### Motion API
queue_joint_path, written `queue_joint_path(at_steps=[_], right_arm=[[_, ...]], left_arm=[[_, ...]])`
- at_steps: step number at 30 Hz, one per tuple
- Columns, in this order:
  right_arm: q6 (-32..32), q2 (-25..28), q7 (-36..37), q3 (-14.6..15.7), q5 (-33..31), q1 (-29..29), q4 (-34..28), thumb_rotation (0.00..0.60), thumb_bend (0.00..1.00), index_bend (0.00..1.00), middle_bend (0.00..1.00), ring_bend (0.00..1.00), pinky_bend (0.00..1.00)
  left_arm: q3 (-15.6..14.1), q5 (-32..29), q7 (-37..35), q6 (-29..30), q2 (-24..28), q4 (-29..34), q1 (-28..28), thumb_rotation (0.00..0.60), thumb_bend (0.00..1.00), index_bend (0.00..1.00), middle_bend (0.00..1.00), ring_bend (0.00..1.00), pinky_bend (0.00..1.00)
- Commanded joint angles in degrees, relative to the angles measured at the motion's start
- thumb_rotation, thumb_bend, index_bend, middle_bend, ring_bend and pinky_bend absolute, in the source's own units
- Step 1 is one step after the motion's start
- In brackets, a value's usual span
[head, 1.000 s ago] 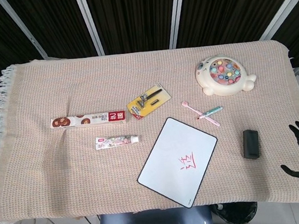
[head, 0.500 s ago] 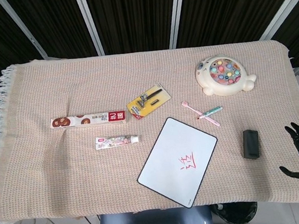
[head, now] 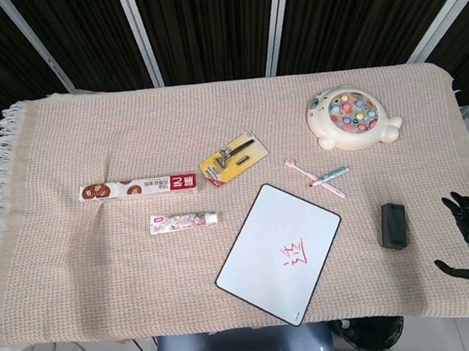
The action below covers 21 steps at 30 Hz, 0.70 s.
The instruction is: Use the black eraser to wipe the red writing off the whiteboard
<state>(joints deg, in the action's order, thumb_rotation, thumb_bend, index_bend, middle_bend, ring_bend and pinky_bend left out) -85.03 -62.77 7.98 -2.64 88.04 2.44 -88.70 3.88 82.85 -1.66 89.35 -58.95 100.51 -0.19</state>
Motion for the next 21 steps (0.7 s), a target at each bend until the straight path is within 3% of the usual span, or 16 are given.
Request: queue_joint_path(at_steps=[1,8,12,21], right_arm=[[1.4,-0.1,0.9,-0.3,-1.9,0.2,-0.9,0.600,0.10,0.00,0.01,0.00,0.13],[5.7,-0.8,2.6,-1.4,-6.8,1.3,-1.9,0.600,0.09,0.00,0.02,0.00,0.13],[8.6,-1.1,4.8,-1.5,-6.5,3.1,-0.5,0.600,0.09,0.00,0.02,0.00,0.13],[12.3,-4.9,14.2,-1.9,0.4,9.5,13.6,0.600,0.19,0.00,0.07,0.01,0.13]], left_arm=[[0.0,0.0,-0.1,0.1,0.0,0.1,0.0,0.600,0.64,0.16,0.09,0.02,0.00],[0.0,-0.1,-0.3,-0.2,0.2,0.1,0.0,0.600,0.64,0.16,0.09,0.02,0.00],[0.1,-0.2,-0.2,-0.2,0.1,0.1,0.0,0.600,0.64,0.16,0.09,0.02,0.00],[0.0,-0.2,0.1,-0.2,0.0,0.0,0.0,0.600,0.64,0.16,0.09,0.02,0.00]])
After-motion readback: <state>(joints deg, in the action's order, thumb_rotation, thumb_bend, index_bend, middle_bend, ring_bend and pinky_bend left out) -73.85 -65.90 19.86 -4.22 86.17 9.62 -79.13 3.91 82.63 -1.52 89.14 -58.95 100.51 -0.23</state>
